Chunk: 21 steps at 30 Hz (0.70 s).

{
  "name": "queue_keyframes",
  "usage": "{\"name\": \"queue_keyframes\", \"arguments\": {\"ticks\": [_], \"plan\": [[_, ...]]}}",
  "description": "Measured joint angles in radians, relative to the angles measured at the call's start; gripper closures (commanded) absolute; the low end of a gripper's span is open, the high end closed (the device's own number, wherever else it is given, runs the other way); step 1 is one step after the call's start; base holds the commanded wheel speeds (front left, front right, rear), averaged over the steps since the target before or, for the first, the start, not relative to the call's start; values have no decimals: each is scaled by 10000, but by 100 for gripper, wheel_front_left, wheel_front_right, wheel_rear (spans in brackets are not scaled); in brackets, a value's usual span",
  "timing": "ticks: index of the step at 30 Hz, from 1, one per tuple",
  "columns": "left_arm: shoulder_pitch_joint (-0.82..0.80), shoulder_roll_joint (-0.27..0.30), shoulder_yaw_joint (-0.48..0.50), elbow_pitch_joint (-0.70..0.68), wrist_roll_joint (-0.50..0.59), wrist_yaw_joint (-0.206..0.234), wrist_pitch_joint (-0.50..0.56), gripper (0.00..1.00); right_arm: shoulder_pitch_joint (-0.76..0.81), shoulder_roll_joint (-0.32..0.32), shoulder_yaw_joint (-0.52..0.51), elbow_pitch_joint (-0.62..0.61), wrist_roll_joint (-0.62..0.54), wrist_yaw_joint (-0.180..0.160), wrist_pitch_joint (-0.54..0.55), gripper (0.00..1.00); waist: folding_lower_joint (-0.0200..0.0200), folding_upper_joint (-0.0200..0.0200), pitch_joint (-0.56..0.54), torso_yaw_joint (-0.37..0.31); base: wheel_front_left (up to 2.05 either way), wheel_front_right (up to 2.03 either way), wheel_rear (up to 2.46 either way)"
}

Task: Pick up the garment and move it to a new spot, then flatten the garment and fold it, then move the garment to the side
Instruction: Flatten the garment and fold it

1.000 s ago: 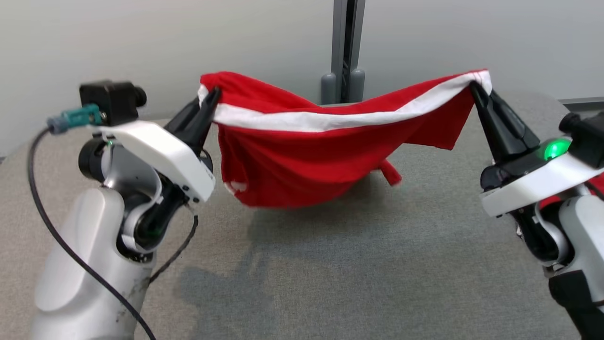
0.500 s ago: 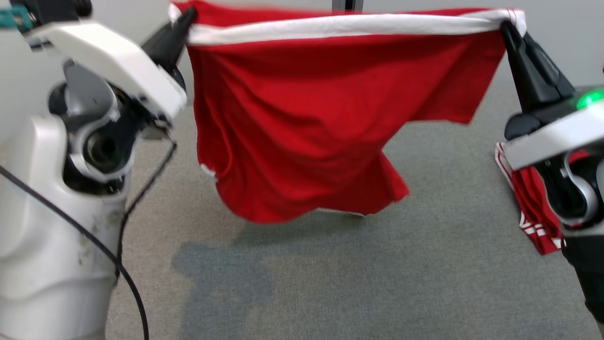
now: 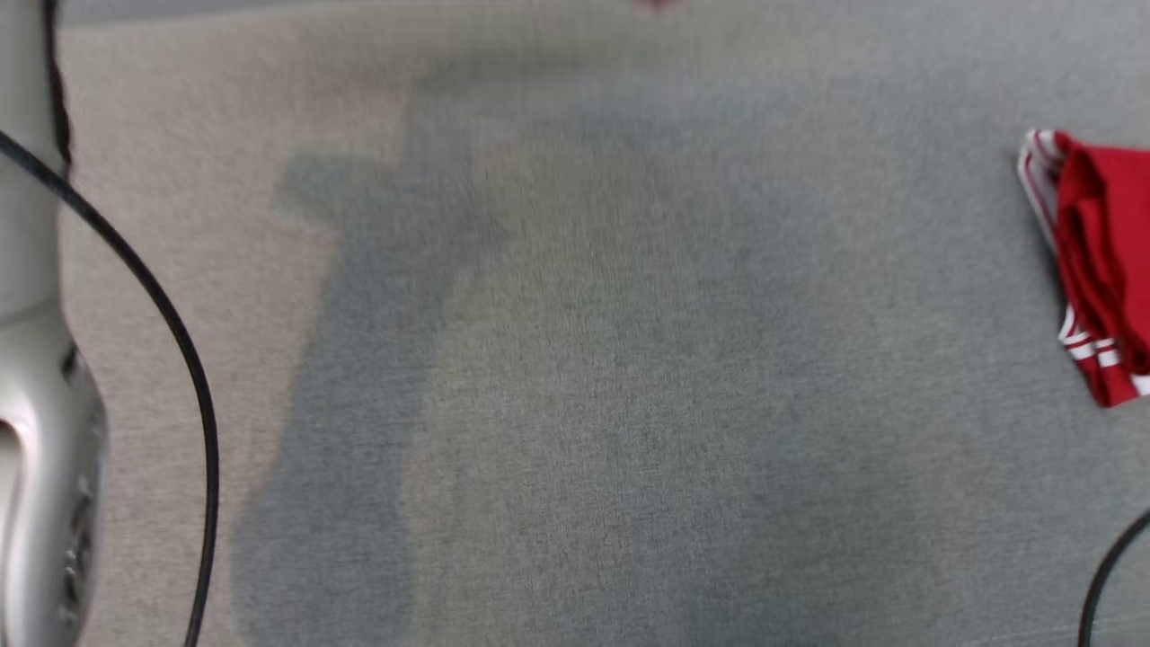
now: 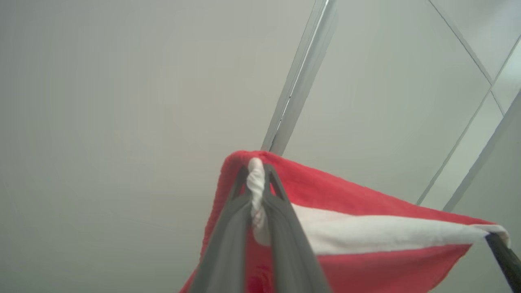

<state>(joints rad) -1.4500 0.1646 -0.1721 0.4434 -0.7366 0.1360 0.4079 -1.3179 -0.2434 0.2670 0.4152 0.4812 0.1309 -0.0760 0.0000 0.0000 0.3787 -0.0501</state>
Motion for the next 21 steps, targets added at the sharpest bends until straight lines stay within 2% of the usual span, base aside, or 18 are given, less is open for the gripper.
{"name": "queue_keyframes", "arguments": {"ticks": [5, 6, 7, 9, 13, 17, 21], "plan": [[-981, -23, -54, 1593, 299, -1160, -1921, 100, -1051, 635, 215, 1618, -288, 0, -1361, 100, 1, 0, 1122, -106, 0, 0, 0], [-981, -23, -54, 1593, 299, -1160, -1921, 100, -1051, 635, 215, 1618, -288, 0, -1361, 100, 1, 0, 1122, -106, 0, 0, 0], [-1083, -71, -151, 2136, 485, -1557, -2763, 100, -1117, 830, 408, 2121, -349, 0, -1613, 100, 0, 0, 1494, -153, 0, 0, 0], [-1105, -40, -414, 2698, 901, -1889, -3638, 100, -1079, 980, 721, 2564, -345, 0, -1728, 100, 0, 0, 1831, -188, 0, 0, 0], [-751, -104, -629, 3914, 1030, -2245, -4681, 100, -561, 1143, 1565, 3356, -313, 0, -1818, 100, 0, 0, 2348, -214, 0, 0, 0], [-67, -230, -1116, 5062, 1170, -2506, -4918, 100, 49, 1158, 2201, 3544, 44, 0, -1843, 100, 1, 0, 2522, -86, 0, 0, 0], [305, -161, -1505, 5666, 1338, -2573, -5070, 100, 593, 1131, 2698, 3590, 257, 2, -1847, 100, 1, 0, 2453, 38, 0, 0, 0]]}}
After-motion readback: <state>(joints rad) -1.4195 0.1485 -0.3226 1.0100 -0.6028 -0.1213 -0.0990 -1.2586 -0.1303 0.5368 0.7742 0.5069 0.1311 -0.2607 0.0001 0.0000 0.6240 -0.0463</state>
